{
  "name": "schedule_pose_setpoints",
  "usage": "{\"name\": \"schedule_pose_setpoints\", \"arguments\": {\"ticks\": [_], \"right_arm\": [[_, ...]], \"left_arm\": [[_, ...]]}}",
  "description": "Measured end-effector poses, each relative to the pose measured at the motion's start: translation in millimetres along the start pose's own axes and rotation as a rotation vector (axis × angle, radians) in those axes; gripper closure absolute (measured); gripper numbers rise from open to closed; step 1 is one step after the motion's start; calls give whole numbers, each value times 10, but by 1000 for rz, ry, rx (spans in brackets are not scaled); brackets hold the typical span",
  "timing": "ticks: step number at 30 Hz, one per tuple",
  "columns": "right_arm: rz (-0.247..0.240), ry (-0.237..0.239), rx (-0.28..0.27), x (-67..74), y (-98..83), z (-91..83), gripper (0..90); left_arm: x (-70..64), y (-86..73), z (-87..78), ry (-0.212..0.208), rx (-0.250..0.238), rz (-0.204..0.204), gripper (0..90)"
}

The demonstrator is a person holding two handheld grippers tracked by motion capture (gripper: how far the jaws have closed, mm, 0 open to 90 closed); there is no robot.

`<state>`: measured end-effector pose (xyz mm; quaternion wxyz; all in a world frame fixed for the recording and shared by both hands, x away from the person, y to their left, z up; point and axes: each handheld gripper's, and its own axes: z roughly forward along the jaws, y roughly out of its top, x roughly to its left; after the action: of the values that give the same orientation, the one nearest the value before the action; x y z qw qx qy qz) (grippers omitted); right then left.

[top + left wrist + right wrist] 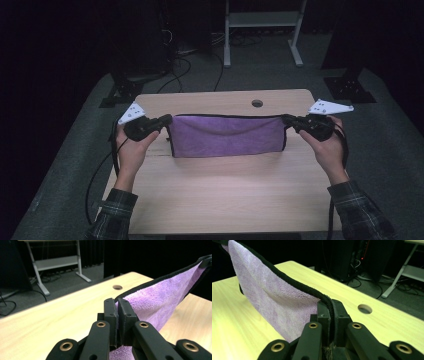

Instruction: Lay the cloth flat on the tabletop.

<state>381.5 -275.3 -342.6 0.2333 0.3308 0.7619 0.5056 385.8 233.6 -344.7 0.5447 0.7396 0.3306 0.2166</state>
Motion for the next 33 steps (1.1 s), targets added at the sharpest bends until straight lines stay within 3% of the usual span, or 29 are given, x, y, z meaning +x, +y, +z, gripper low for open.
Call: {"name": "schedule_pose_setpoints", "arguments": {"ticks": [17,33], "right_arm": [[14,83,83,205,-490,-132,852],[37,173,181,457,-957,-308,851]], "left_arm": [[-199,-488,-123,-57,80,-41,855],[-439,-978,-342,-130,199,-81,854]]}}
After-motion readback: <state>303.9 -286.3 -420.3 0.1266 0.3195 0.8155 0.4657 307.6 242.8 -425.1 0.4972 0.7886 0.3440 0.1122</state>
